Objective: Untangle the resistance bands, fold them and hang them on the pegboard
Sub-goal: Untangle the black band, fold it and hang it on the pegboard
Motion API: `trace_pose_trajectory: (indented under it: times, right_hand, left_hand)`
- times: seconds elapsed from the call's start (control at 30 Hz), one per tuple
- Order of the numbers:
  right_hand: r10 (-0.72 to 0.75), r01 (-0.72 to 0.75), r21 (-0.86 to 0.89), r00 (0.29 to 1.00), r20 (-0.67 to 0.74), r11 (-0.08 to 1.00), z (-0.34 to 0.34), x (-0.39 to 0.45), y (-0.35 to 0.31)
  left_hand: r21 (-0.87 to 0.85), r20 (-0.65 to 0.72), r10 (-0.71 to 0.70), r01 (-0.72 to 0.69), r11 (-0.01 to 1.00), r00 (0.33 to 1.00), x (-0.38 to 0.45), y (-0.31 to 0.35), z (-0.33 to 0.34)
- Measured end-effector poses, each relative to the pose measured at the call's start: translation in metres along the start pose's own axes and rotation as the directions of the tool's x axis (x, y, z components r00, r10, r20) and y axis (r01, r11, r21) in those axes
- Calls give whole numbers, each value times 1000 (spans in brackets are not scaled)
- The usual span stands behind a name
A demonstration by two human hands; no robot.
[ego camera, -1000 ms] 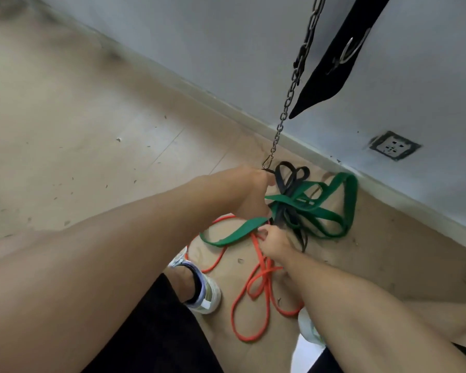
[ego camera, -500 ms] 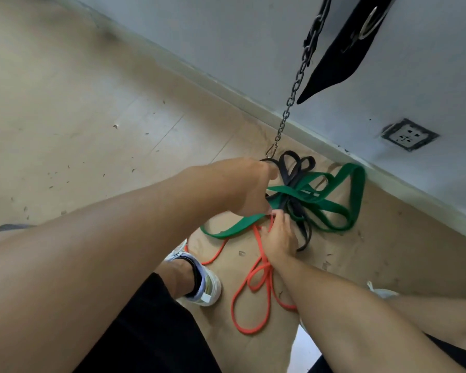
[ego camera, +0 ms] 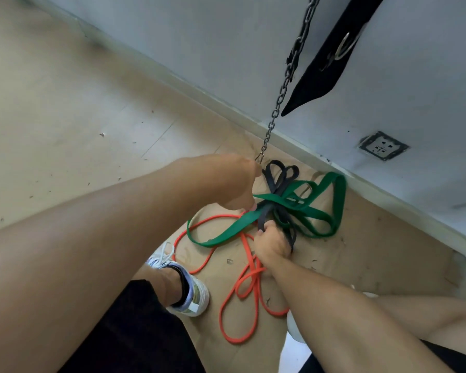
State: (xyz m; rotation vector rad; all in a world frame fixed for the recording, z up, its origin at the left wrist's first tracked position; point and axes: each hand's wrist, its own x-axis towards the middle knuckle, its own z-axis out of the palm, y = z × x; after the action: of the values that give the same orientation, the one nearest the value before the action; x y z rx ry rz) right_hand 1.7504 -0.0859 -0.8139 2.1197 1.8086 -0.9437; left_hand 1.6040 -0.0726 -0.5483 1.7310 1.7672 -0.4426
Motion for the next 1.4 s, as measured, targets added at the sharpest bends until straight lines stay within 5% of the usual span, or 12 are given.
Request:
trace_pose_trajectory:
  times: [0.17, 0.3, 0.4, 0.53, 0.67, 0.77, 0.87, 1.0, 1.1, 1.23, 1.4]
  right_hand:
    - [-256, 255, 326, 966, -41, 911, -92, -3, -47]
    - [-451, 470, 345, 881, -139, 812, -209, -22, -85]
    - [-648, 688, 334, 723, -239, 645, -287, -67, -98]
    - [-828, 892, 252, 444, -343, 374, -357, -141, -102]
    - [-850, 943, 218, 324, -416, 253, -369, -158, -93]
    - [-772, 901, 277, 429, -469, 333, -353, -139, -85]
    - [-724, 806, 323, 589, -359, 496, -342, -113, -72]
    - [-668, 649, 164, 737, 104, 743, -338, -83, -51]
    - [-626, 648, 25, 723, 292, 761, -320, -71, -42]
    - [-705, 687, 167, 668, 239, 708, -303, -68, -50]
    - [-841, 812, 218, 519, 153, 541, -293, -67, -59]
  left_hand:
    - [51, -101, 34, -29, 998, 994, -3, 6, -26]
    - [28, -204, 13, -8, 1000, 979, -9, 5, -46]
    - [-208, -324, 58, -131, 969, 944, -18, 4, -54]
    - [-556, -542, 42, -395, 732, 839, -25, 21, -58]
    - [-632, -623, -47, -468, 618, 781, -20, 27, -61]
    - [-712, -564, -61, -448, 540, 823, -18, 31, -56]
    - [-789, -501, -67, -424, 444, 863, -19, 38, -54]
    - [-889, -390, -123, -339, 307, 913, -19, 42, -54]
    - [-873, -398, -102, -342, 348, 912, -20, 46, -56]
    - [-862, -330, 48, -321, 392, 943, -27, 51, -60]
    - [-868, -264, 126, -293, 400, 956, -33, 47, -64]
